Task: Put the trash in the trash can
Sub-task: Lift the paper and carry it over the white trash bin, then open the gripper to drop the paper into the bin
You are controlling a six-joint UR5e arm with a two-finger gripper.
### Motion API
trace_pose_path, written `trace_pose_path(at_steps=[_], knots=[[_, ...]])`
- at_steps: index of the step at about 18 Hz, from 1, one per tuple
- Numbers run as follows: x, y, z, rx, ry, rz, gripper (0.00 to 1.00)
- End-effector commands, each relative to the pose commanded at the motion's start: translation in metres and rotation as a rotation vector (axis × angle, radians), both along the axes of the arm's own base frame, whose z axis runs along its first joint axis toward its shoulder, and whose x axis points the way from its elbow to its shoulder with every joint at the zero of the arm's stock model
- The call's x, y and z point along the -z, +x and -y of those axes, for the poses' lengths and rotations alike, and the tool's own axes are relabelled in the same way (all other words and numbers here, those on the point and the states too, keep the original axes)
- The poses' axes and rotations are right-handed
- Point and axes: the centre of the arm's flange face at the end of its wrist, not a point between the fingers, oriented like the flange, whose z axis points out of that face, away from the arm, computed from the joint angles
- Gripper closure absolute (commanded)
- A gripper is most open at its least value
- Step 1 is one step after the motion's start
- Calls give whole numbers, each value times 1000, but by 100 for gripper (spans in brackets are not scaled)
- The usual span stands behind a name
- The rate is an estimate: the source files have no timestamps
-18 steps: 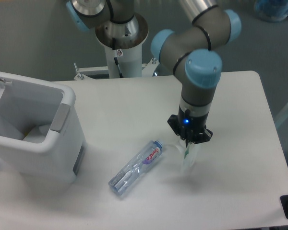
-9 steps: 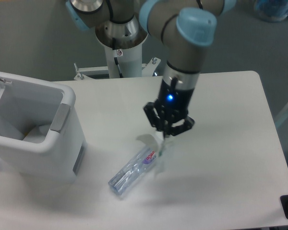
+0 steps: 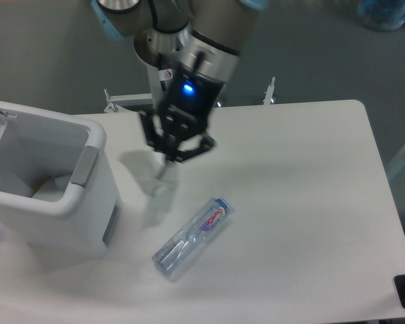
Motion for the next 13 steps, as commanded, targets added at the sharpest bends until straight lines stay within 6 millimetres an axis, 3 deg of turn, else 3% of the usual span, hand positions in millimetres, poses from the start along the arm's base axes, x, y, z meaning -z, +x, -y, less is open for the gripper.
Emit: trace_pose_path(at_steps=[5, 8, 13], knots=[[-10, 62, 13, 49, 10, 11, 92], [-15, 74, 20, 56, 20, 12, 92], [-15, 99, 8, 117, 34, 47, 88]])
